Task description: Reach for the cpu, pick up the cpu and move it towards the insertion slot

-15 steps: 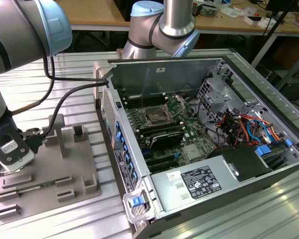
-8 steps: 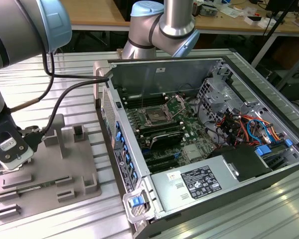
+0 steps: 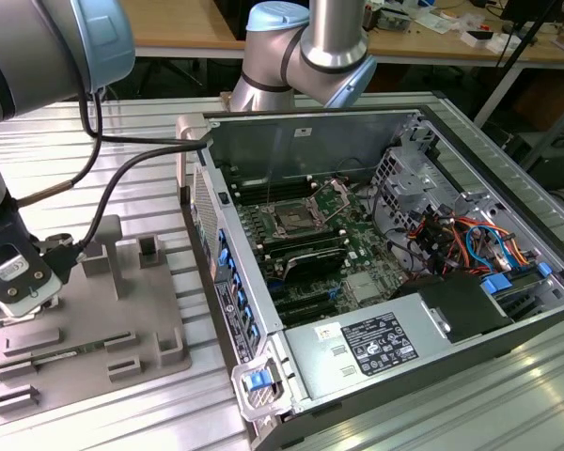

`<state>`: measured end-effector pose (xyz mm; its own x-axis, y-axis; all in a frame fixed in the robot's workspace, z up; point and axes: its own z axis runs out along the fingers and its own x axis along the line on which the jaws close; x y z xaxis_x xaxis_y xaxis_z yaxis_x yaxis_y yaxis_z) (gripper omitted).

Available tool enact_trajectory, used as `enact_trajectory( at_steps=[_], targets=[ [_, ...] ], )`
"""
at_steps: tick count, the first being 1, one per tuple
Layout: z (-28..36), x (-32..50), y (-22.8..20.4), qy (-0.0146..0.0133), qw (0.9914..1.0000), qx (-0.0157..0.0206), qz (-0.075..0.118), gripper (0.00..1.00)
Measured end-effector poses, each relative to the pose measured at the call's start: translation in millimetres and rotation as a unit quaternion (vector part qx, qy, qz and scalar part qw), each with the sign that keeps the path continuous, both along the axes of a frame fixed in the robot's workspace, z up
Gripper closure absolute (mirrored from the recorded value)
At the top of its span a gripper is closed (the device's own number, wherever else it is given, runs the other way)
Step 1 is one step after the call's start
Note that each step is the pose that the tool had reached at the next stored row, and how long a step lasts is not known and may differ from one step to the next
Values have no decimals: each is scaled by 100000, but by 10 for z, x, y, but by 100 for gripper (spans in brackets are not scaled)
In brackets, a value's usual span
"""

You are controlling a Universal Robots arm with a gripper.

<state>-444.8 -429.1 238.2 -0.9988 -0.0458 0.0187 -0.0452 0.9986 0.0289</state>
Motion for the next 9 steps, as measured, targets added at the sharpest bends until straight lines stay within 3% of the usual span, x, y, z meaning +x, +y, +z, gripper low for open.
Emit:
enact_trajectory(
  at_steps=[9],
  targets=[
    [78, 2, 0, -2, 100000, 2, 3, 45]
  ],
)
